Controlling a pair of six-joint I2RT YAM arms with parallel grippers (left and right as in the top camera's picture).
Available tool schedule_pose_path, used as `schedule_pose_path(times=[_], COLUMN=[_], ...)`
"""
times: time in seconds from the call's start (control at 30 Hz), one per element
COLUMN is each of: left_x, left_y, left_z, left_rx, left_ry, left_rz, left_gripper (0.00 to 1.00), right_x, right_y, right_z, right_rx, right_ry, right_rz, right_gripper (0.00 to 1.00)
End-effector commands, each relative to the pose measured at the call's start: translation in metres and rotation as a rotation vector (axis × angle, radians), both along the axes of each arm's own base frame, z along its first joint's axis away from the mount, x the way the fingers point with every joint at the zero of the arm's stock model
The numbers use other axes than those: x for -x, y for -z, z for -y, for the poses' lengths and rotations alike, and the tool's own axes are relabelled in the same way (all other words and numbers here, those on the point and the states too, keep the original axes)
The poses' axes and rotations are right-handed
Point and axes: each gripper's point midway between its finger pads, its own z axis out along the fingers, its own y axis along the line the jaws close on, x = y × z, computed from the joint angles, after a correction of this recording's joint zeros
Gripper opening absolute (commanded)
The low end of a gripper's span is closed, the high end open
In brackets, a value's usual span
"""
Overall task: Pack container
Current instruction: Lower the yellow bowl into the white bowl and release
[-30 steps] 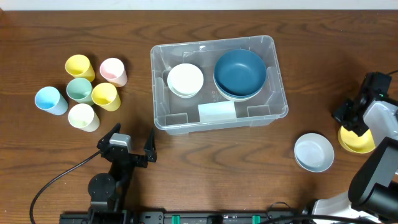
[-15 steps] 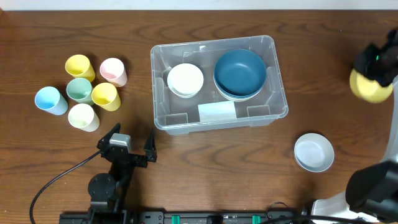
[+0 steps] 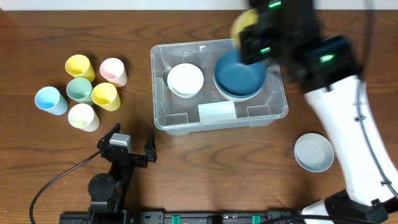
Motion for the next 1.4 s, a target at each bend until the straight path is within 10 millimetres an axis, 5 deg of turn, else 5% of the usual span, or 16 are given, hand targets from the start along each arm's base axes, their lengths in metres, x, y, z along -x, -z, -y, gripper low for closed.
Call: schedule_pose_path(times=[0.0, 0.27, 0.47, 0.63, 0.9, 0.93, 0.97, 1.07, 1.37], left_x=[0.001, 0.001, 0.001, 0.001, 0.001, 0.001, 0.001, 0.001, 0.001], left_y=[0.016, 0.016, 0.016, 0.015, 0.016, 0.016, 0.016, 0.016, 0.016], left_z=[0.003, 0.003, 0.003, 0.003, 0.003, 0.003, 0.003, 0.003, 0.003], left_rx=[-0.015, -0.015, -0.015, -0.015, -0.015, -0.015, -0.015, -0.015, -0.015], left_ry=[0.017, 0.017, 0.017, 0.017, 0.017, 0.017, 0.017, 0.017, 0.017], left_rz=[-0.042, -0.042, -0.042, -0.042, -0.042, -0.042, -0.042, -0.042, -0.042], left_gripper=[0.98, 0.98, 0.98, 0.98, 0.98, 0.98, 0.98, 0.98, 0.98], right_x=[0.005, 0.005, 0.003, 0.002, -0.003, -0.003, -0.003, -0.003, 0.006], right_y=[0.019, 0.098, 0.16, 0.192, 0.205, 0.205, 0.205, 0.205, 0.195], right_z=[-0.044, -0.115, -0.145, -0.158, -0.166, -0.166, -0.166, -0.166, -0.165], right_rx=[0.106, 0.212, 0.251, 0.257, 0.247, 0.247, 0.246, 0.249, 0.228], right_ry=[-0.054, -0.158, -0.214, -0.235, -0.243, -0.242, -0.243, -0.242, -0.266], right_rz=[0.034, -0.045, -0.132, -0.177, -0.179, -0.177, -0.177, -0.18, -0.2], right_gripper=[0.01, 0.01, 0.01, 0.01, 0.02, 0.09, 0.37, 0.54, 0.51])
